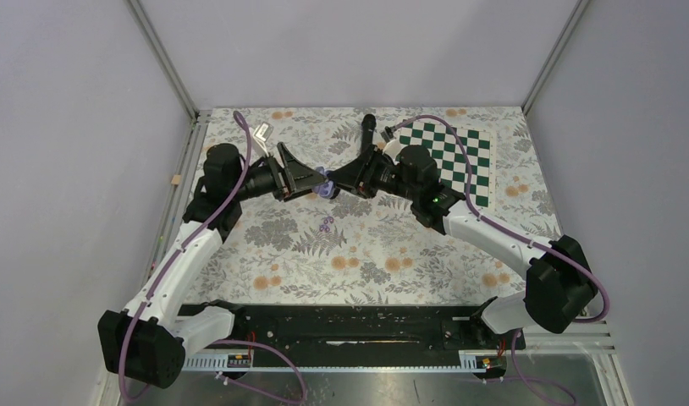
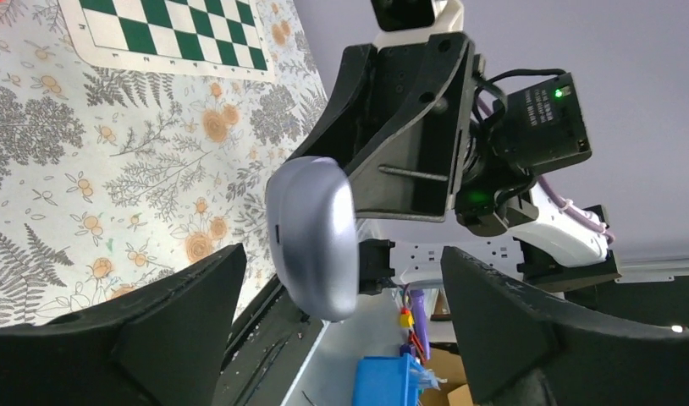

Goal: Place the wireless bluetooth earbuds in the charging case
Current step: Pass from the left arm to the right, then pass from the right arm to the left

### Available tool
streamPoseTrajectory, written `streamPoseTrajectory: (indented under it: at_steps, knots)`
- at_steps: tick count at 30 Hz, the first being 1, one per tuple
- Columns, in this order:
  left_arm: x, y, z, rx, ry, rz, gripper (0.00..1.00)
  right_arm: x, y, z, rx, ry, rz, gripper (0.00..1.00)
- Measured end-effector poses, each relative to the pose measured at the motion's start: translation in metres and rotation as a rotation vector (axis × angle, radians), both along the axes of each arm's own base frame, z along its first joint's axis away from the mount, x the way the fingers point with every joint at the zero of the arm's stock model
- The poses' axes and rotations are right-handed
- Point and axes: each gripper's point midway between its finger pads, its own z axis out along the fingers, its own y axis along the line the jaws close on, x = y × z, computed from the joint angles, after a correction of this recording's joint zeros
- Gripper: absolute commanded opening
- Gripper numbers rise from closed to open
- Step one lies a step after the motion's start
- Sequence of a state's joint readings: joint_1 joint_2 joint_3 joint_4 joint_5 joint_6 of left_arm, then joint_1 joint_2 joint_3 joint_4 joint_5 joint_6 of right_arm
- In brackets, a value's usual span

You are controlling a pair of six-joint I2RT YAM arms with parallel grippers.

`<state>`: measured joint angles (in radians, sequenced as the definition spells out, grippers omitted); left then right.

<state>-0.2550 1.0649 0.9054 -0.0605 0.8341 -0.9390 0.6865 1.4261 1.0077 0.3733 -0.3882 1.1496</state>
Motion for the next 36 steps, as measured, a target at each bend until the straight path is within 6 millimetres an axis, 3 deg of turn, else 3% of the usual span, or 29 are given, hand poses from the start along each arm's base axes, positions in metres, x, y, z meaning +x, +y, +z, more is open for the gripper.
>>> streamPoseTrajectory:
  at_steps: [3,7,11,21,23,27,31,36]
  knots:
    - [0.001,0.001,0.007,0.018,-0.012,0.001,0.83,0.000,0.000,-0.001,-0.006,-0.003,0.002,0.00]
    - [0.003,0.003,0.018,0.032,-0.054,0.004,0.66,-0.002,0.000,-0.003,-0.014,-0.006,0.010,0.00]
    - [0.005,0.006,0.014,0.042,-0.043,0.016,0.60,-0.003,0.000,-0.003,-0.013,-0.008,0.021,0.00]
    - [0.012,0.006,0.005,0.047,-0.012,0.017,0.36,-0.008,0.002,-0.003,-0.007,-0.007,0.050,0.00]
    - [0.012,0.006,0.004,0.049,-0.009,0.017,0.34,-0.009,0.002,-0.002,-0.003,-0.011,0.053,0.00]
    - [0.012,0.006,0.003,0.048,-0.008,0.015,0.47,-0.009,0.002,-0.002,-0.001,-0.010,0.053,0.00]
    - [0.011,0.006,0.003,0.046,-0.008,0.007,0.40,-0.009,0.002,-0.003,0.000,-0.007,0.057,0.00]
    - [0.009,0.004,-0.001,0.039,0.001,-0.012,0.42,-0.011,0.003,-0.004,0.008,-0.002,0.064,0.00]
